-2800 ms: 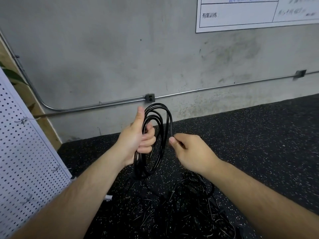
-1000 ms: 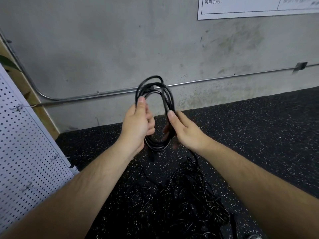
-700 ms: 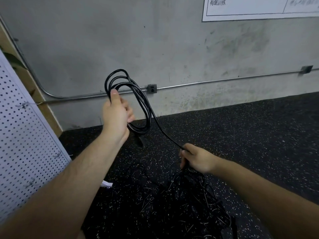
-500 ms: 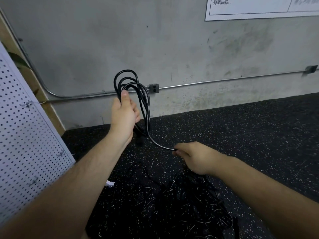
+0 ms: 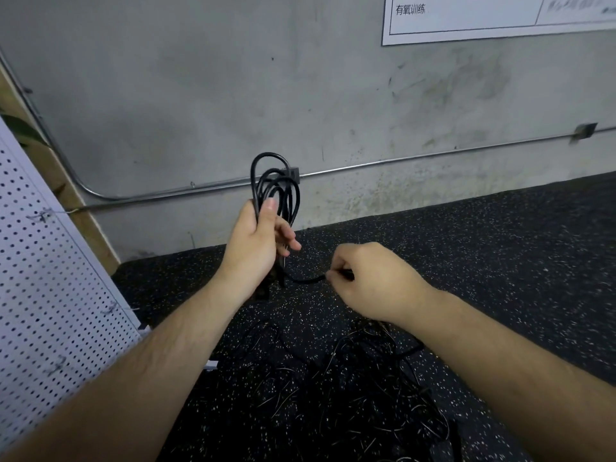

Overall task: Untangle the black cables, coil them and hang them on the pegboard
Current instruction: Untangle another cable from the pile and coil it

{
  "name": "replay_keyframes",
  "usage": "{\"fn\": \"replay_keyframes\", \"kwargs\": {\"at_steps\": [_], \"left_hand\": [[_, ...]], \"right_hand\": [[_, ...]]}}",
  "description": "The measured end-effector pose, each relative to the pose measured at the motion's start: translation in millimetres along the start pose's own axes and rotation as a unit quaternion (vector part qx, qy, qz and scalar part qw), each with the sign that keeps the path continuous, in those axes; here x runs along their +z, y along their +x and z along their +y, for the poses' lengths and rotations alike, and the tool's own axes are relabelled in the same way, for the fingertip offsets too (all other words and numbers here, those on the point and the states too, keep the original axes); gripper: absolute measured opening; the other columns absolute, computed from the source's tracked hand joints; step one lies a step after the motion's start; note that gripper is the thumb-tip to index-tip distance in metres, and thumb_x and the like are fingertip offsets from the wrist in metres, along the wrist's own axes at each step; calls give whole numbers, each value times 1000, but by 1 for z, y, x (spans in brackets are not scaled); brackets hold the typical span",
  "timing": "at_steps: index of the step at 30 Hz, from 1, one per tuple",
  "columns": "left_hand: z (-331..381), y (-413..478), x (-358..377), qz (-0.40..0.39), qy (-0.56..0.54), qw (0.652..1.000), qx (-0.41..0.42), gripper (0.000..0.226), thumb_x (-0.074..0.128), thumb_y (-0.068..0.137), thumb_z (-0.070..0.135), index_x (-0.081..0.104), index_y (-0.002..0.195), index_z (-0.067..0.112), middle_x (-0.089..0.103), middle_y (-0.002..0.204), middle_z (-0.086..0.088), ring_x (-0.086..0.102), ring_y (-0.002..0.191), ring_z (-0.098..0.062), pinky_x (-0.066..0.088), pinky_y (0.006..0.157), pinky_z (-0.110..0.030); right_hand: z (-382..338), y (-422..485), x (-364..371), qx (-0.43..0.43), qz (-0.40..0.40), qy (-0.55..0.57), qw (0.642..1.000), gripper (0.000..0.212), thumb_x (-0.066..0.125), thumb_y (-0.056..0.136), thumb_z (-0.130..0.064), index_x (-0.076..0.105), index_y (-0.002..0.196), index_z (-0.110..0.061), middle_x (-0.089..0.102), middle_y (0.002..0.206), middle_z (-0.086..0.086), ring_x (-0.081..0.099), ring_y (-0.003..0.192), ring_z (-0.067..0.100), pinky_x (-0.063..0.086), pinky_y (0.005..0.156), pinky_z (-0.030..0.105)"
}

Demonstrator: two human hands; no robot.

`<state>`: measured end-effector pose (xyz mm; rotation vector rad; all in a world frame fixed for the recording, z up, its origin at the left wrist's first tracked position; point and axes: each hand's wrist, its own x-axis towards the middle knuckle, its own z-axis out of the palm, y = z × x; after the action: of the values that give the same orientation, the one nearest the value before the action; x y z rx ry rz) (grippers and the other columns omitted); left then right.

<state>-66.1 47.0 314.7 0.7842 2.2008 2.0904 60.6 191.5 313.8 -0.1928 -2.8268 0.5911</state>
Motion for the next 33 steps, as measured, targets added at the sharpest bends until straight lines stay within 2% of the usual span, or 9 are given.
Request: {"fn": "replay_keyframes", "kwargs": {"at_steps": [5,11,14,16,18,21,26,29,33], "left_hand": [[3,2,1,48,-7,999,0,23,34,110,36,47,104,18,65,84,-6,70,70,-15,52,57,-27],[1,-7,22,-10,-14,1000,-15,25,35,110,35,47,106,14,72,84,-5,73,74,-16,57,63,-27],[-1,-16,29,-39,72,996,-15,30,39,109,36,55,105,11,71,78,9,63,66,6,47,62,-9],[-2,-19,33,-47,79,995,-34,32,43,108,41,61,103,14,67,80,4,58,59,0,45,54,-14],[2,-19,37,-44,-10,996,-76,31,46,107,41,61,96,16,59,69,3,50,51,-9,39,43,-22],[14,-8,32,-5,-170,979,-113,31,47,107,36,51,87,14,41,52,6,33,41,-8,27,38,-20],[27,22,-12,75,-343,926,-140,39,46,108,34,56,76,15,34,45,9,25,35,-3,20,36,-17],[17,33,-29,82,-342,924,-150,36,45,108,37,42,76,19,32,47,9,26,35,-4,24,34,-18],[11,27,-24,-25,-332,925,-185,41,38,110,38,42,74,20,30,46,9,24,33,-3,26,33,-17]], "right_hand": [[-1,5,-7,114,76,-52,989,12,51,99,-17,53,95,-7,52,71,1,49,57,16,30,43,24],[-24,0,5,-23,57,-50,997,21,50,100,-22,62,113,-12,66,89,4,54,70,21,37,57,28],[-21,3,1,-65,115,20,991,17,57,98,-23,71,105,-17,73,94,-1,65,80,20,49,68,31],[-17,7,0,-58,134,107,983,8,64,95,-24,71,97,-23,72,88,-9,65,78,10,48,69,26],[-15,11,2,-26,140,199,970,9,70,92,-31,63,93,-24,67,78,-8,56,64,4,44,61,21],[-1,10,8,8,96,336,937,24,67,95,-40,56,94,-18,63,71,-5,54,57,8,52,64,37],[49,-10,26,18,-84,253,964,30,47,102,-47,57,95,-19,62,76,-4,57,68,6,52,71,29],[55,-10,30,12,-34,251,967,25,44,105,-39,58,95,-21,55,71,-9,52,65,8,46,63,28],[41,-4,29,-2,71,277,958,22,42,107,-33,58,96,-22,47,55,-14,39,50,3,32,49,20]]}}
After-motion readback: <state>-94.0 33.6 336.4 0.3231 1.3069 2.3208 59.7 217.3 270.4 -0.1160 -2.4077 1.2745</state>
